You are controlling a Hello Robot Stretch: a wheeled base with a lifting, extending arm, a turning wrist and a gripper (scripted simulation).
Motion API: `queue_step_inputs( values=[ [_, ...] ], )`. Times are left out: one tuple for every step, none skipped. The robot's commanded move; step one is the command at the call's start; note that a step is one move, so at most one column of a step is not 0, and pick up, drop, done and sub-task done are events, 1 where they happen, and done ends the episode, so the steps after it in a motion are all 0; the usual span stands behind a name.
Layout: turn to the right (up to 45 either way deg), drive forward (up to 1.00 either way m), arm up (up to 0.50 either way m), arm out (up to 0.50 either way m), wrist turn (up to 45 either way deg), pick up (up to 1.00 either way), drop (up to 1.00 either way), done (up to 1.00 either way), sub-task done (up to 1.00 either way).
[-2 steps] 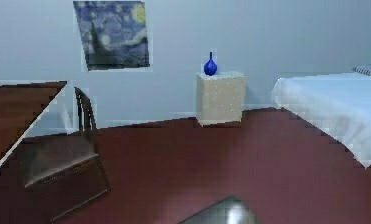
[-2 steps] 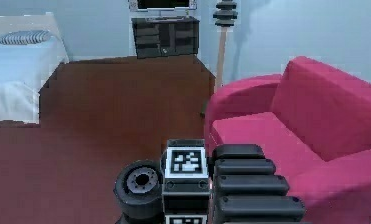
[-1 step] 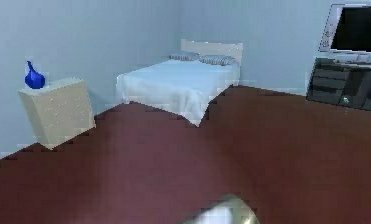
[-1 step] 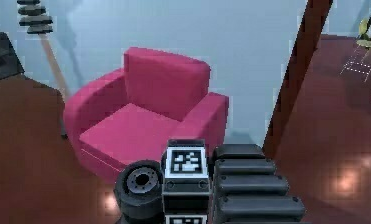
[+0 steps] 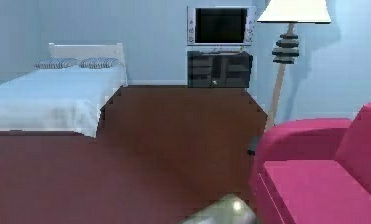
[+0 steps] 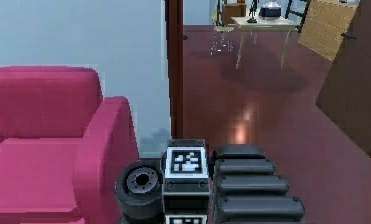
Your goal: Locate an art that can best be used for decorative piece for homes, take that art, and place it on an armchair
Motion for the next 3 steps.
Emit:
queue_step_inputs(
  values=[
    [3.0,0.0,0.0,0.0,0.0,0.0,0.0,0.0,0.0],
    [0.0,0.9,0.0,0.0,0.0,0.0,0.0,0.0,0.0],
    [45.0,0.0,0.0,0.0,0.0,0.0,0.0,0.0,0.0]
  ],
)
